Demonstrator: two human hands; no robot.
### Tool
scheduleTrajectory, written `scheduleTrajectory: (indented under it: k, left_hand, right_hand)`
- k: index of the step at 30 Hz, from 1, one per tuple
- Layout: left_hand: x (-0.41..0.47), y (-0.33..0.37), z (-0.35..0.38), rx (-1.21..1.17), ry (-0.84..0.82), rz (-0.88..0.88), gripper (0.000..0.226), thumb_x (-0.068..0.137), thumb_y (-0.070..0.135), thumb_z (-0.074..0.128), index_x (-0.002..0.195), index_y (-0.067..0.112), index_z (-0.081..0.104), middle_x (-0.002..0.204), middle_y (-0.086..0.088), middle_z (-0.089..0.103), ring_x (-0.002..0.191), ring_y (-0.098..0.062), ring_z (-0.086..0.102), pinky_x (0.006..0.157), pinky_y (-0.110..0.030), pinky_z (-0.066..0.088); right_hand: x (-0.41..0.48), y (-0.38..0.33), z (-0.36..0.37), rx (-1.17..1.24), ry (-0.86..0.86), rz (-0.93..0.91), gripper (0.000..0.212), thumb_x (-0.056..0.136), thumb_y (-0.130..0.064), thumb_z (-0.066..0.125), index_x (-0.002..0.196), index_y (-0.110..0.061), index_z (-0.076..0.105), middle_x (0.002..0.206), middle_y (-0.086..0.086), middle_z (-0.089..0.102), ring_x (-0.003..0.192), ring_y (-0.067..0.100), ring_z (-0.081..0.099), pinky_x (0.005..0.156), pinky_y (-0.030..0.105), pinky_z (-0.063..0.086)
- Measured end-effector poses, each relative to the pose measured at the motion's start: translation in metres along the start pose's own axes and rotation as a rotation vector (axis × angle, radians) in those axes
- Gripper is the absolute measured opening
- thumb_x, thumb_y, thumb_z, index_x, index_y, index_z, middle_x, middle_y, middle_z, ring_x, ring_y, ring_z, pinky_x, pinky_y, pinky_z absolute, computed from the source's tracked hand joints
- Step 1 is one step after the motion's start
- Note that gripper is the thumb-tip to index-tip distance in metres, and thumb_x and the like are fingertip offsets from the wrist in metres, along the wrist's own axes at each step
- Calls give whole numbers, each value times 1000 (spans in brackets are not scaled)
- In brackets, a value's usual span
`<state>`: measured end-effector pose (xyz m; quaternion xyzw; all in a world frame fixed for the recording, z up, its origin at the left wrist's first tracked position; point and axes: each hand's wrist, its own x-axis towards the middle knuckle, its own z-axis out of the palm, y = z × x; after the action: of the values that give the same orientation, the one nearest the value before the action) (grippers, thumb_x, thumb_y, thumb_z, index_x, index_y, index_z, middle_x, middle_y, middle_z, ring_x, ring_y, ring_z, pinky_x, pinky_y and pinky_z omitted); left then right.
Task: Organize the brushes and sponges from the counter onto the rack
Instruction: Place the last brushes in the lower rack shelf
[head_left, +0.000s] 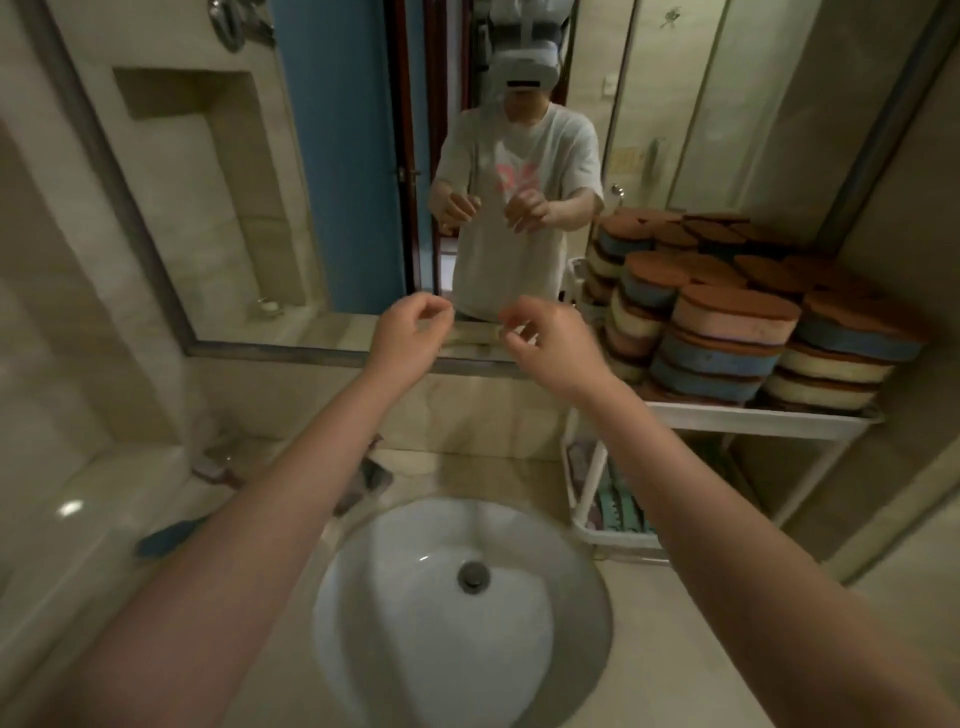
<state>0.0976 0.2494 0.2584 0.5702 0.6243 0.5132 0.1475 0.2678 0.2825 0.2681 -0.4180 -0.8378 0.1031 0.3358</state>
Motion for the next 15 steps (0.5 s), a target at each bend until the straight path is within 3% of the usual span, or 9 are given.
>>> scheduleTrajectory:
  k: [3,7,11,15]
  left_hand:
    - [-3,-50,-46,16,13,-83,12,92,21,54,99,15,62,98,2,59,98,-14,56,82,-22,38]
    - [-6,-117,-103,39,50,-234,5,90,23,55,91,21,59,92,3,60,93,-15,57,77,-24,40]
    - [-13,-180,-150,109,62,-377,16,90,23,54,101,16,63,97,1,60,91,-14,54,79,-24,38]
    - [-25,-242,-190,135,52,-525,18,89,20,56,103,12,65,104,-7,65,100,-23,59,86,-30,44]
  right_hand:
    - [12,-37,51,58,-93,35,24,89,-19,58,112,-14,65,98,-2,65,83,14,59,73,27,48]
    - [29,-79,122,95,-205,30,22,87,-21,59,107,-16,66,101,1,69,90,20,63,79,37,52]
    - [41,-112,194,132,-343,54,26,89,-22,59,114,-16,64,105,0,67,94,19,62,82,32,48]
    - [47,-132,267,183,-512,120,28,89,-19,58,117,-13,62,108,6,67,101,25,60,89,33,46]
